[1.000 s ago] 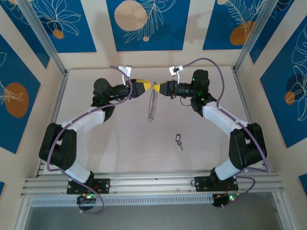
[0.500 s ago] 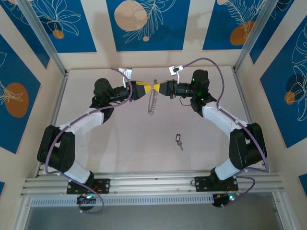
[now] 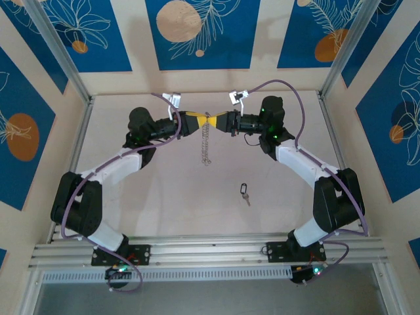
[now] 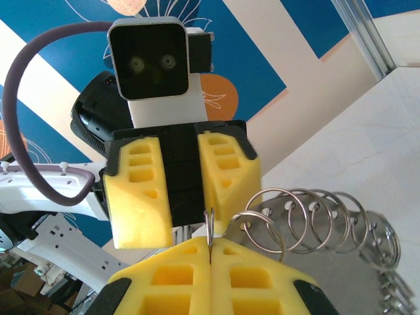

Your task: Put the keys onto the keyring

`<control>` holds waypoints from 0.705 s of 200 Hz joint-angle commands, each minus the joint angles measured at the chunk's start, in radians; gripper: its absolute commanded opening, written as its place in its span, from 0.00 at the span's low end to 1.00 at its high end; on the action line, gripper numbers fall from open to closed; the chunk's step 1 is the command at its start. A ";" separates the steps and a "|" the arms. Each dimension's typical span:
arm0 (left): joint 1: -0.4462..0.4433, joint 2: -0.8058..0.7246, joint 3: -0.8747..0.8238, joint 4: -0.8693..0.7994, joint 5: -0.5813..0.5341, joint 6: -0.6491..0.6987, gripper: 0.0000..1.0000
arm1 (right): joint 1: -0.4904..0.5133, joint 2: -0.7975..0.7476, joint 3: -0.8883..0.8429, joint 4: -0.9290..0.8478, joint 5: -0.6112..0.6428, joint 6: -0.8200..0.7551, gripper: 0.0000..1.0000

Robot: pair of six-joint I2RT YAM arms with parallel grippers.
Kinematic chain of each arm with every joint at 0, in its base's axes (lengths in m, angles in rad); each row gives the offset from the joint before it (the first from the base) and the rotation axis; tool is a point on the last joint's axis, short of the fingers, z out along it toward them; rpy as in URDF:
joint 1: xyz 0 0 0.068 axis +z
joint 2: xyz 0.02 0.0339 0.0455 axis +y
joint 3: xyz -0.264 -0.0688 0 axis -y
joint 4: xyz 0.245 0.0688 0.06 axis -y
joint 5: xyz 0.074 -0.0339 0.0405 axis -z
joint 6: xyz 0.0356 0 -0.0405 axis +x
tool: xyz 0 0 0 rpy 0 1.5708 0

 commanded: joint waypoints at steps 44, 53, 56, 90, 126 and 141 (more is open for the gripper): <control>-0.018 -0.019 0.018 -0.001 0.028 0.029 0.05 | 0.009 -0.005 0.017 0.018 0.012 -0.001 0.00; -0.018 -0.021 0.015 -0.005 0.026 0.034 0.03 | 0.007 -0.004 0.019 0.014 0.014 0.000 0.00; -0.019 -0.021 0.014 -0.004 0.027 0.037 0.02 | 0.006 -0.002 0.020 0.011 0.016 0.000 0.00; -0.020 -0.016 0.015 0.003 0.028 0.068 0.00 | -0.037 -0.044 -0.013 -0.024 0.026 0.020 0.46; -0.020 -0.015 0.071 -0.101 0.056 0.152 0.00 | -0.099 -0.172 -0.079 -0.122 0.038 -0.026 0.56; -0.020 -0.019 0.100 -0.153 0.081 0.194 0.00 | -0.111 -0.211 -0.079 -0.185 0.032 -0.067 0.56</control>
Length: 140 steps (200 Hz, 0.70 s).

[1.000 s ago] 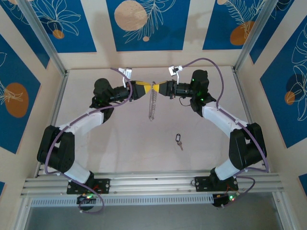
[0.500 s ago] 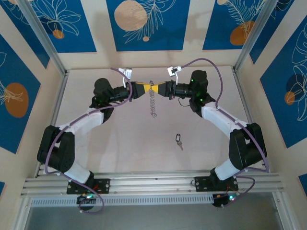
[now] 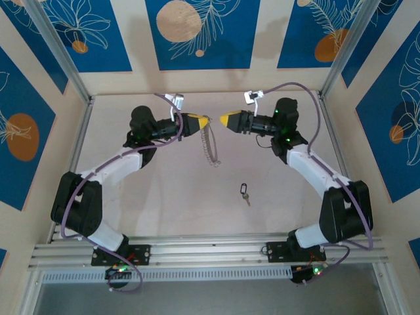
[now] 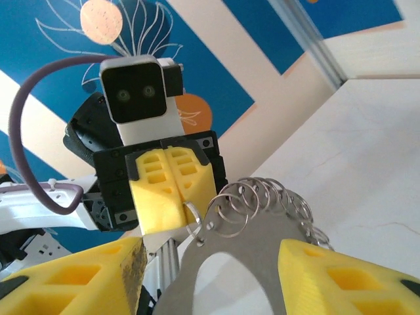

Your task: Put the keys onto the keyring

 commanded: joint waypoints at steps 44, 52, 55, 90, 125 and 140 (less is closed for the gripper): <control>-0.006 -0.036 0.162 -0.319 0.107 0.274 0.00 | -0.015 -0.109 0.039 -0.216 -0.056 -0.180 0.56; -0.006 -0.036 0.177 -0.355 0.116 0.298 0.00 | -0.014 -0.106 0.045 -0.214 -0.063 -0.194 0.55; -0.006 -0.036 0.180 -0.364 0.121 0.304 0.00 | -0.013 -0.106 0.045 -0.210 -0.066 -0.198 0.55; -0.006 -0.021 0.224 -0.424 0.189 0.334 0.00 | -0.011 -0.093 0.048 -0.177 -0.095 -0.235 0.51; -0.009 0.001 0.220 -0.258 0.261 0.211 0.00 | -0.005 -0.067 0.075 -0.174 -0.125 -0.256 0.50; -0.009 0.015 0.219 -0.164 0.282 0.136 0.00 | 0.001 -0.048 0.094 -0.172 -0.134 -0.259 0.50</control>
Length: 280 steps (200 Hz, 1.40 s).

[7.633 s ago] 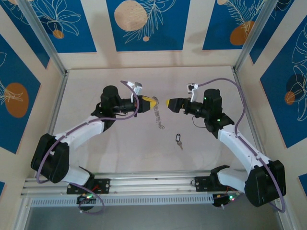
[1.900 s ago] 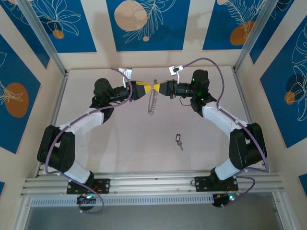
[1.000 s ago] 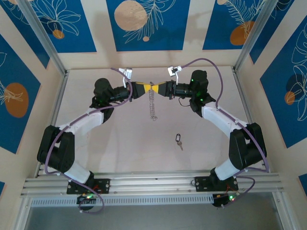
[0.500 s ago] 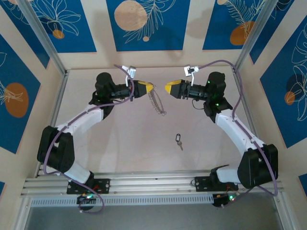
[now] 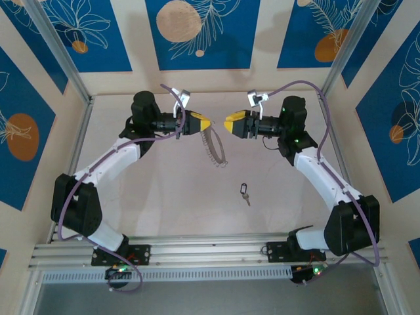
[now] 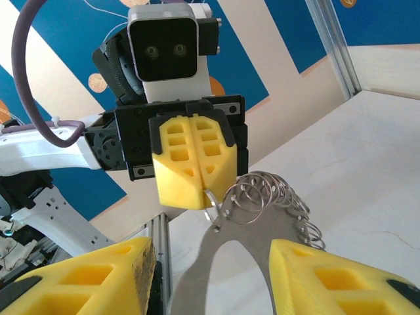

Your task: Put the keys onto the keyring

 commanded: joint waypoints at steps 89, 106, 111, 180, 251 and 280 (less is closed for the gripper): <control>-0.019 0.095 0.099 0.275 0.112 -0.205 0.00 | 0.036 0.083 0.084 0.043 -0.046 -0.029 0.43; -0.020 0.102 0.107 0.271 0.115 -0.205 0.00 | 0.037 0.095 0.087 0.062 -0.047 -0.018 0.39; -0.021 0.104 0.109 0.270 0.115 -0.204 0.00 | 0.037 0.098 0.087 0.067 -0.047 -0.016 0.38; -0.022 0.112 0.107 0.270 0.121 -0.202 0.00 | 0.020 0.066 0.068 0.062 -0.029 -0.014 0.39; -0.020 0.107 0.103 0.269 0.122 -0.200 0.00 | 0.018 0.021 0.053 0.068 -0.005 -0.003 0.39; -0.022 0.106 0.106 0.272 0.122 -0.206 0.00 | 0.031 0.035 0.070 0.076 -0.010 0.008 0.39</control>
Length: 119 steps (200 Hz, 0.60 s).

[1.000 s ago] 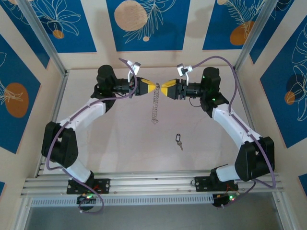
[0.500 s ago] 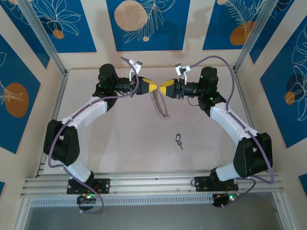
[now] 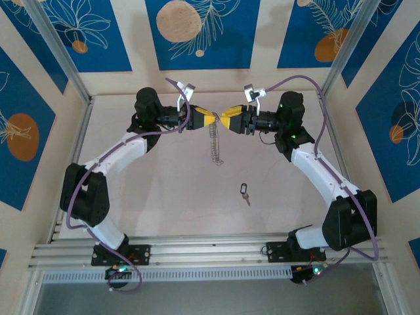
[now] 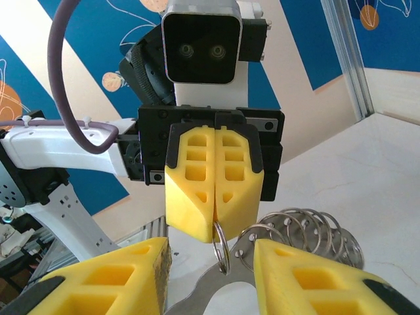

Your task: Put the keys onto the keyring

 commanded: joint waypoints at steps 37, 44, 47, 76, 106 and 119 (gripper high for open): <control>-0.010 -0.001 0.040 0.058 0.030 -0.018 0.00 | 0.031 0.024 0.040 0.011 0.009 0.016 0.39; -0.011 0.000 0.041 0.059 0.031 -0.020 0.00 | 0.035 0.029 0.044 0.010 0.008 0.017 0.38; -0.011 0.001 0.042 0.060 0.031 -0.020 0.00 | 0.036 0.032 0.046 0.011 0.008 0.017 0.38; -0.013 0.001 0.046 0.066 0.031 -0.026 0.00 | 0.048 0.042 0.060 -0.003 0.003 0.009 0.27; -0.014 0.003 0.044 0.070 0.031 -0.030 0.00 | 0.051 0.037 0.060 -0.023 0.007 -0.004 0.03; -0.014 0.002 0.044 0.077 0.029 -0.034 0.00 | 0.048 0.031 0.058 -0.033 0.010 -0.008 0.00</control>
